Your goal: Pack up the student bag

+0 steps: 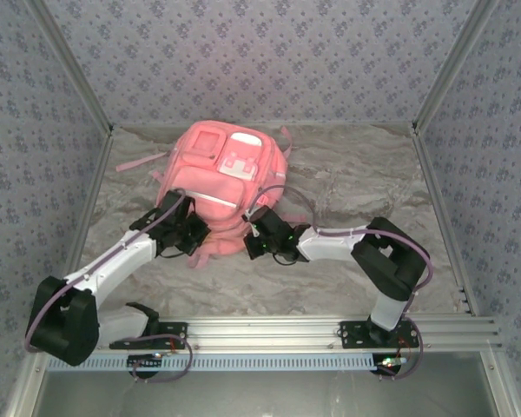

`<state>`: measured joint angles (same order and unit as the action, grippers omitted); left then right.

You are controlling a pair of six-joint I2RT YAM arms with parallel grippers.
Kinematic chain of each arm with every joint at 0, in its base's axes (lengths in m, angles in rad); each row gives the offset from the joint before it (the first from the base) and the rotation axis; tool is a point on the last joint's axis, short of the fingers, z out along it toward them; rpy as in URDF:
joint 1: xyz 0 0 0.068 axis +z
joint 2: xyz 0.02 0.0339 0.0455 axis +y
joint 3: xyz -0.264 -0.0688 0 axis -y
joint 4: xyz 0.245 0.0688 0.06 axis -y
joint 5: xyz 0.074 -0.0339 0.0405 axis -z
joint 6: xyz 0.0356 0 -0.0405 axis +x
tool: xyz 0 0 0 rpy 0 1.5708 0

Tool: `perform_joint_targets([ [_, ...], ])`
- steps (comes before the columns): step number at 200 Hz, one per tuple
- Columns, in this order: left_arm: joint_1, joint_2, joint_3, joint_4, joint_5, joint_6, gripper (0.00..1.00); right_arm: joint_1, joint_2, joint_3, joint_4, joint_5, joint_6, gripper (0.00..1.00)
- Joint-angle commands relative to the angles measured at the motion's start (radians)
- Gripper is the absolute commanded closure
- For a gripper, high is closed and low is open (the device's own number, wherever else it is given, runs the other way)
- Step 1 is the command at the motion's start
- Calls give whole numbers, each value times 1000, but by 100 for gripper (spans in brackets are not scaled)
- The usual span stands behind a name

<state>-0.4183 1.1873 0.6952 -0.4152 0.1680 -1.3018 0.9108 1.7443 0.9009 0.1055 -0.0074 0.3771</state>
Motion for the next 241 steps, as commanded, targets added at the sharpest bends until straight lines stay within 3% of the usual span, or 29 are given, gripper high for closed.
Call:
perform_joint_targets([
  [1, 35, -53, -30, -84, -44, 13, 100, -38, -6, -4, -59, 35, -1, 100],
  [100, 61, -103, -51, -111, -29, 55, 100, -172, 61, 60, -98, 15, -28, 100],
  [156, 64, -99, -59, -102, -22, 53, 100, -287, 118, 113, -81, -35, 85, 100],
  [185, 58, -58, -42, -51, 6, 67, 100, -314, 117, 112, -79, 5, 131, 100],
  [203, 19, 21, 13, -17, 50, 86, 100, -333, 108, 93, -80, 35, 160, 100],
  [241, -155, 201, 155, 59, 108, 80, 100, -391, 47, -4, -43, 57, 228, 100],
])
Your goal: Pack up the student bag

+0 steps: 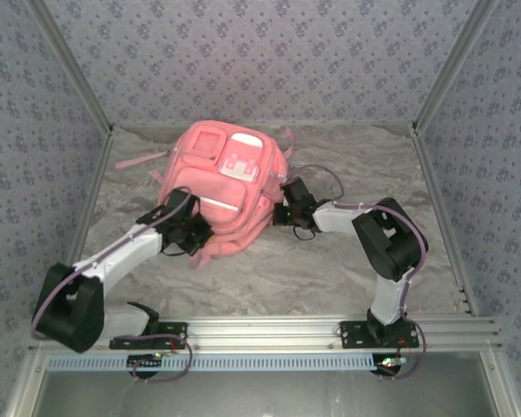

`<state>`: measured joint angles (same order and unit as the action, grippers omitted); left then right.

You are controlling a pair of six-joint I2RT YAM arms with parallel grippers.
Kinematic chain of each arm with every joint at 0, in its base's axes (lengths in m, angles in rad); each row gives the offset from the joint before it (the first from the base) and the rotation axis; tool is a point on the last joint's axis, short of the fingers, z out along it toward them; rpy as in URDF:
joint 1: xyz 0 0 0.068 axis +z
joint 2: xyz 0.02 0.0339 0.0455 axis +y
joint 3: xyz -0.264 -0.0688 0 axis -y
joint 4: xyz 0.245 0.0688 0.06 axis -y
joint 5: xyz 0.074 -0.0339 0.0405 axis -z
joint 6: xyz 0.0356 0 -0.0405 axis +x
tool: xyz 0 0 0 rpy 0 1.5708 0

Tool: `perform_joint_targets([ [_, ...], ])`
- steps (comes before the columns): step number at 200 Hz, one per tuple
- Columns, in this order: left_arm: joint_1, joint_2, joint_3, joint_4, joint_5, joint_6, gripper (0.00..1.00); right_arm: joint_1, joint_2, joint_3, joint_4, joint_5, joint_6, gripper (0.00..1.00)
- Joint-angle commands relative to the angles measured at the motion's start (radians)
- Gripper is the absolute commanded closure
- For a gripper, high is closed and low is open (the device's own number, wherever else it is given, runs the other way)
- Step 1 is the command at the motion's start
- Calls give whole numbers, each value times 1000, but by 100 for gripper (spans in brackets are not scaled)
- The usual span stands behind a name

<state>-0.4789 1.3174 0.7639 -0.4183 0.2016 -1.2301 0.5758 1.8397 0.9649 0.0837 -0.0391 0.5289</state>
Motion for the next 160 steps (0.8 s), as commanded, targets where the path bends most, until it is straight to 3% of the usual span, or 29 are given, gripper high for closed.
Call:
perform_joint_targets([
  [1, -97, 74, 90, 64, 76, 6, 100, -58, -51, -70, -21, 89, 78, 100],
  [21, -153, 138, 147, 82, 90, 1, 100, -105, -92, -122, -5, 97, 93, 100],
  [48, -212, 206, 226, 89, 96, -8, 100, -125, -159, -146, -52, 158, 92, 64],
  [78, -273, 303, 326, 85, 105, -35, 100, -126, -261, -215, -79, 327, 120, 55],
  [101, -308, 367, 372, 105, 126, -68, 100, -129, -359, -252, -142, 468, 133, 41],
  [121, -332, 391, 406, 87, 124, -76, 100, -127, -464, -289, -193, 608, 151, 34],
  [160, -401, 420, 462, 61, 160, -121, 100, -131, -610, -299, -300, 807, 167, 36],
])
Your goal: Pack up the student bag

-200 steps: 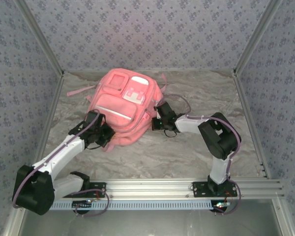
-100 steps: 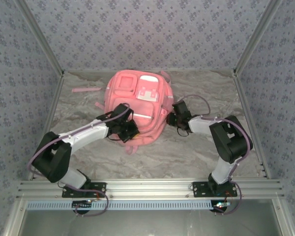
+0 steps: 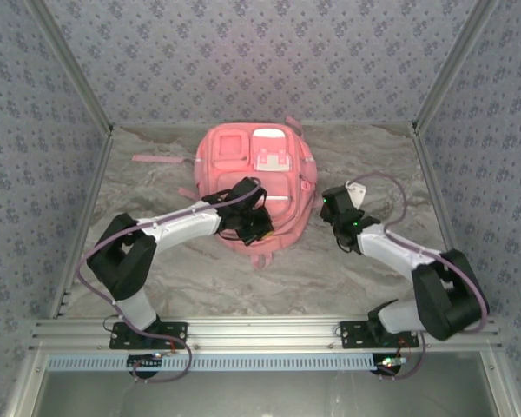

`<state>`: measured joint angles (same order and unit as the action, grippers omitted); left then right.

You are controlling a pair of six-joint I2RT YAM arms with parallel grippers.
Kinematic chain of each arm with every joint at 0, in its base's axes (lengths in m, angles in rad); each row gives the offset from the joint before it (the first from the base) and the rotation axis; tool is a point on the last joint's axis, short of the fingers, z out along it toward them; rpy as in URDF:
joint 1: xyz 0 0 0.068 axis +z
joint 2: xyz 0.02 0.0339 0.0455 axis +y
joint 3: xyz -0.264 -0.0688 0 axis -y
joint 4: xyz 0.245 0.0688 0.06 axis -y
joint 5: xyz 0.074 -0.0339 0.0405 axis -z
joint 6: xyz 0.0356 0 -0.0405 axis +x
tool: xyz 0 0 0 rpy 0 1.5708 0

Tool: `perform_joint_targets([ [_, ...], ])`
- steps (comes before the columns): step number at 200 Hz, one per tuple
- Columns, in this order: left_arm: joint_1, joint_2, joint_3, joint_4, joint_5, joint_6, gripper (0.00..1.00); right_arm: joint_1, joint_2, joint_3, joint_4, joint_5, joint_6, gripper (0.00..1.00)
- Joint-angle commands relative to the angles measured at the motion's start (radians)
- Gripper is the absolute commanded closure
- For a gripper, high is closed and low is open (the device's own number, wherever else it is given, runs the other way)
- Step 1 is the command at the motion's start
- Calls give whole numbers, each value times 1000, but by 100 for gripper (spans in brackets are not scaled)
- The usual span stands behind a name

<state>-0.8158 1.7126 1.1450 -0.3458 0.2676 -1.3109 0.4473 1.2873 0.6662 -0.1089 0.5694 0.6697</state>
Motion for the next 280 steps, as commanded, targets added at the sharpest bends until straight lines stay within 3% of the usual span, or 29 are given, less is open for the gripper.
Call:
perform_joint_targets([
  [1, -67, 26, 83, -13, 96, -41, 100, -1, -59, 0, -107, 200, 25, 36],
  [49, -127, 8, 87, -47, 158, -67, 100, -11, -100, 10, -62, 179, -20, 36],
  [76, -126, -58, 53, -66, 124, -70, 96, -19, -85, 33, -56, 172, -22, 36],
  [84, -125, -79, 44, -75, 113, -71, 89, -20, -85, 38, -55, 167, -21, 36],
  [110, -121, -108, 40, -75, 119, -63, 52, -23, -79, 57, -39, 143, -32, 32],
  [123, -118, -113, 48, -61, 135, -45, 43, -23, -84, 69, -30, 124, -83, 22],
  [141, -104, -136, 47, 25, 187, 10, 39, -10, -118, 81, 27, 97, -195, 13],
  [150, -100, -159, 45, 78, 207, 45, 19, 13, -157, 78, 63, 82, -271, 2],
  [162, -94, -187, 88, 65, 217, 155, 3, 46, -214, 75, 102, 55, -365, 0],
  [179, -78, -209, 229, -102, 190, 466, 2, 62, -288, 100, 82, -68, -421, 0],
  [190, -69, -230, 314, -246, 63, 661, 2, 57, -316, 121, 67, -202, -468, 0],
  [207, -12, -292, 318, -265, -36, 838, 2, 58, -331, 163, 45, -240, -487, 0],
  [222, 74, -362, 261, -230, -141, 910, 2, 57, -335, 161, 58, -240, -517, 0],
  [239, 187, -470, 138, -120, -339, 905, 2, 52, -339, 117, 130, -226, -604, 0],
  [262, 394, -622, -109, 167, -374, 912, 2, 49, -354, 55, 213, -155, -679, 0],
  [273, 444, -667, -242, 352, -409, 1014, 2, 39, -369, 10, 275, -120, -707, 0],
  [280, 457, -678, -348, 519, -395, 1165, 2, 31, -383, -24, 328, -103, -696, 0],
])
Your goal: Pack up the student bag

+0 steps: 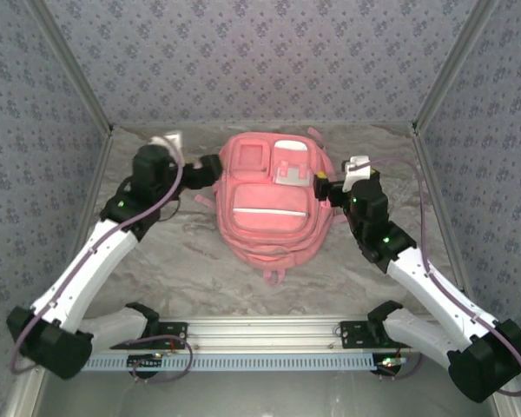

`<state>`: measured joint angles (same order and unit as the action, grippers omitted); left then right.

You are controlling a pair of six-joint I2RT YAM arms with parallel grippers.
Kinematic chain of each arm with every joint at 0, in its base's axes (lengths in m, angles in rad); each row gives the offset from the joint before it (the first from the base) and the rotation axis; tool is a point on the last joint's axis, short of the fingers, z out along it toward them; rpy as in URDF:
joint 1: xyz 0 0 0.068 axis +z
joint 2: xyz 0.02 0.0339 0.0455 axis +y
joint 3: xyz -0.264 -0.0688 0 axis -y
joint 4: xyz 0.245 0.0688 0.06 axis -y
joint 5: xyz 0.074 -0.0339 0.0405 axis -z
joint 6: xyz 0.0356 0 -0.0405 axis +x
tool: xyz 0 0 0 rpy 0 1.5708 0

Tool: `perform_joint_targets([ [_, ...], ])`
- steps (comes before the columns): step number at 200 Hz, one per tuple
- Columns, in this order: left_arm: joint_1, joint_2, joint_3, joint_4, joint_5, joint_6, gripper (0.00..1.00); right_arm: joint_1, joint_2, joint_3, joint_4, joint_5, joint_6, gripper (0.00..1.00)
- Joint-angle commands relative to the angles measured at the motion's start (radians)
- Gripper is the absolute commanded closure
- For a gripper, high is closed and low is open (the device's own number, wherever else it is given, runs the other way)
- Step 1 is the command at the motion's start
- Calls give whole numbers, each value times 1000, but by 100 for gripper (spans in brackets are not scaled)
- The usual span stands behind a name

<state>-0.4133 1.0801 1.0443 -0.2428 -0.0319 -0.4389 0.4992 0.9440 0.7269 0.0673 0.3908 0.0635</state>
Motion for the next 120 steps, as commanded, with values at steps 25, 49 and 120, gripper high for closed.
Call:
perform_joint_targets([
  [25, 128, 44, -431, 747, -180, 607, 2, -84, -77, -275, 488, -143, -163, 0],
  [49, 301, 159, -366, 598, -165, 395, 2, -101, -41, -392, 738, -190, -255, 0],
  [120, 409, 123, -624, 664, -196, 317, 2, -279, 70, -492, 597, -2, -183, 0],
])
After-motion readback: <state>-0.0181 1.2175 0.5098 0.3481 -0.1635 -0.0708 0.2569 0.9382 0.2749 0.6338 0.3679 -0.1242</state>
